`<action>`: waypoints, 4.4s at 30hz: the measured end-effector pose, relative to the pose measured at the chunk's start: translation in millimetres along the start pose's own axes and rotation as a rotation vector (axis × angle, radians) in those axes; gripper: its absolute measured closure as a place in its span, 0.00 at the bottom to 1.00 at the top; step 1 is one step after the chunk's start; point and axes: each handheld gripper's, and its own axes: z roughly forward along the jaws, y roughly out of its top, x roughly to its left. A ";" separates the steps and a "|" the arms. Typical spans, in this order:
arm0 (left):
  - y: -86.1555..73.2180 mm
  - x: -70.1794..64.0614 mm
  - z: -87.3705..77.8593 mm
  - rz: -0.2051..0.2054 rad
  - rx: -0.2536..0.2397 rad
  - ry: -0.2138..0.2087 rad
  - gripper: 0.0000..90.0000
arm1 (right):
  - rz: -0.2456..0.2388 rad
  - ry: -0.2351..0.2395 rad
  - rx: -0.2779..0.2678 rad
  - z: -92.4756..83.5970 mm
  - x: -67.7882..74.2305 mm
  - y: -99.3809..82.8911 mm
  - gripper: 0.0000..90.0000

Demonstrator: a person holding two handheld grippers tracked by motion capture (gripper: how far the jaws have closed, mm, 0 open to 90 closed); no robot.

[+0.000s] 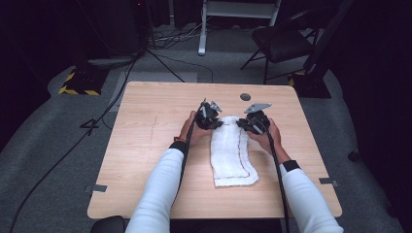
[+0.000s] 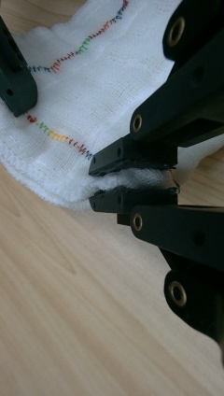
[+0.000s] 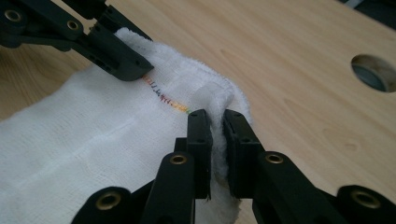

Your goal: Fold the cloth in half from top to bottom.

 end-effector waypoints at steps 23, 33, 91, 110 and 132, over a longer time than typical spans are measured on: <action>-4.6 -41.6 -47.6 0.114 -0.128 -0.058 0.90 | -0.017 0.081 -0.111 -55.0 15.5 -16.7 0.91; -25.3 -71.0 -55.9 0.190 -0.094 -0.106 0.90 | -0.086 0.191 -0.100 -71.2 33.5 -40.2 0.91; -98.1 -156.8 -59.1 0.335 0.020 -0.184 0.71 | -0.179 0.277 0.061 -98.1 87.1 -124.8 0.87; -92.2 -110.4 -53.8 0.266 0.017 -0.069 0.64 | -0.144 0.173 0.039 -71.6 95.4 -103.6 0.87; -135.5 -102.0 -113.7 0.165 0.058 0.016 0.22 | -0.155 0.127 -0.082 -82.8 97.5 -64.1 0.43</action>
